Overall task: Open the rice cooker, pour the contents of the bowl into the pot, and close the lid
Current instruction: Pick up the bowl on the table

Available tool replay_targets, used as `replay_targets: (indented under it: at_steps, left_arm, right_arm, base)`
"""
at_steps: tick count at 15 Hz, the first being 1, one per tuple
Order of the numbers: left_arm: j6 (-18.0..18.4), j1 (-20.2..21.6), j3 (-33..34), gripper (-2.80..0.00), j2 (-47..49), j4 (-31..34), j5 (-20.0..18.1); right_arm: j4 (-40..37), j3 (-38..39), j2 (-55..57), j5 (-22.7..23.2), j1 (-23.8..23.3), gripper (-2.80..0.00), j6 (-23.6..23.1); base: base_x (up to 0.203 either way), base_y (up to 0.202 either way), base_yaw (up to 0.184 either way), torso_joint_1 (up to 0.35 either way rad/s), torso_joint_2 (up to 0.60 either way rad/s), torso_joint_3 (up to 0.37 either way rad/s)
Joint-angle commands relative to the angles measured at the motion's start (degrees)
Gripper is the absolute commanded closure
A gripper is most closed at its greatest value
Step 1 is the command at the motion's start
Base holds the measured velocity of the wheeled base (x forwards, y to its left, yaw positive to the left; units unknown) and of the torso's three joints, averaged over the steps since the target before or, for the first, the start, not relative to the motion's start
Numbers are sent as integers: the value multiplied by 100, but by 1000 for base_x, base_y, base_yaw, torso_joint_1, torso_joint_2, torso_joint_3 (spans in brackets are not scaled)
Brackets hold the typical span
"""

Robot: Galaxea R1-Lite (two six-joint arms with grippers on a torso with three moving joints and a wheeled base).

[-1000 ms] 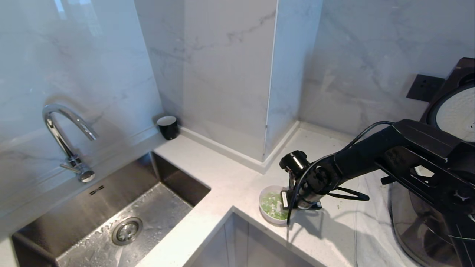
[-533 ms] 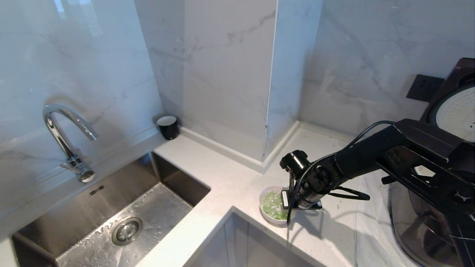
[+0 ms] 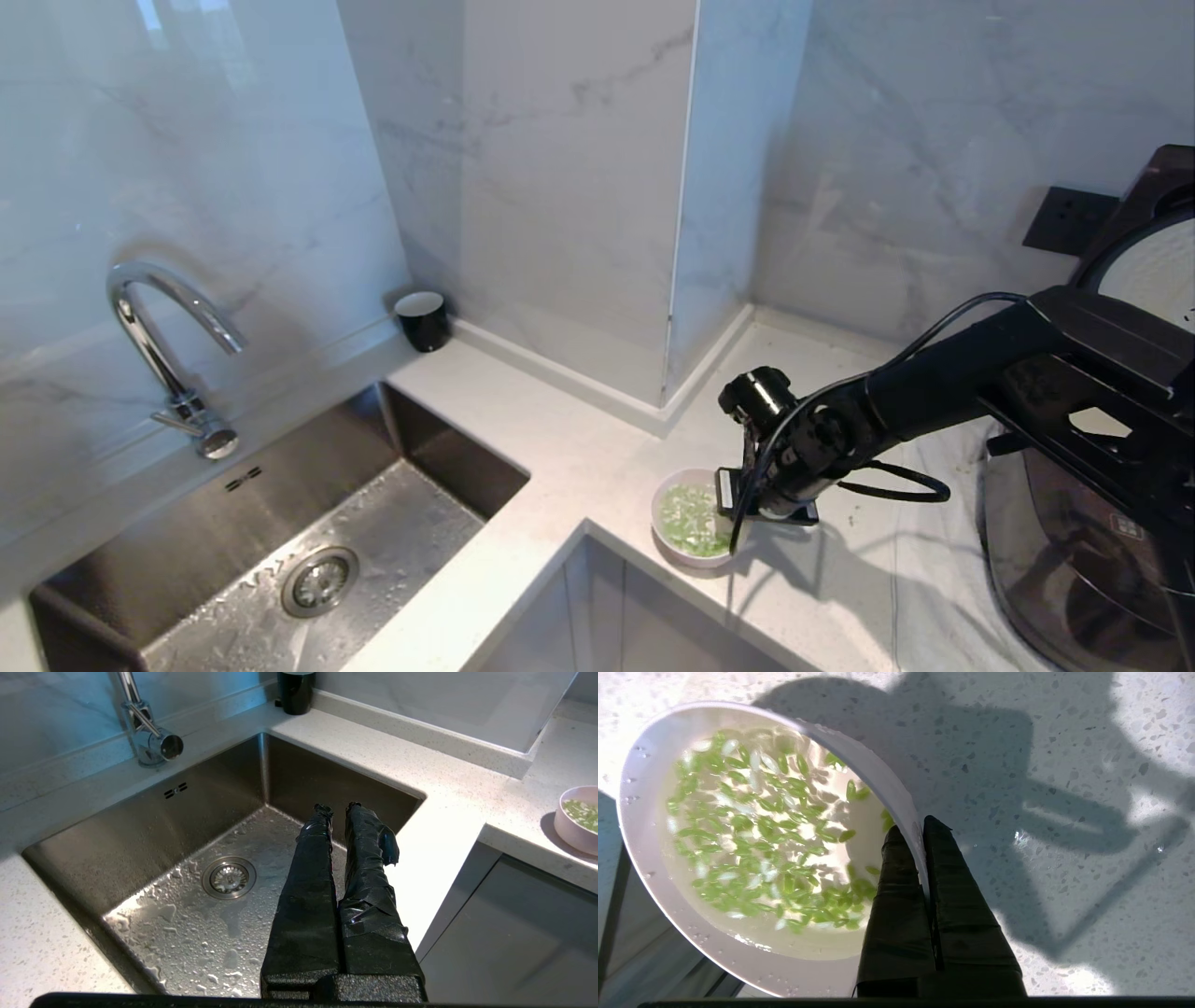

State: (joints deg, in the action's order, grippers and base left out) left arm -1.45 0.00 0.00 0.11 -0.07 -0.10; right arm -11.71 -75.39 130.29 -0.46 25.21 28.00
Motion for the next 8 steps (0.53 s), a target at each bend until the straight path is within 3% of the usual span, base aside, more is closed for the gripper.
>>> replay_targets:
  at_steps: [1, 8]
  left_arm:
    - [-4, 0, 9, 0, 7, -1, 1]
    - [1, 0, 9, 0, 7, -1, 1]
  right_arm:
    - [11, 22, -188, 20, 10, 0, 68]
    - [22, 159, -555, 335, -36, 0, 322]
  base:
    - [0, 0, 0, 0, 0, 0]
    - [0, 0, 0, 0, 0, 0]
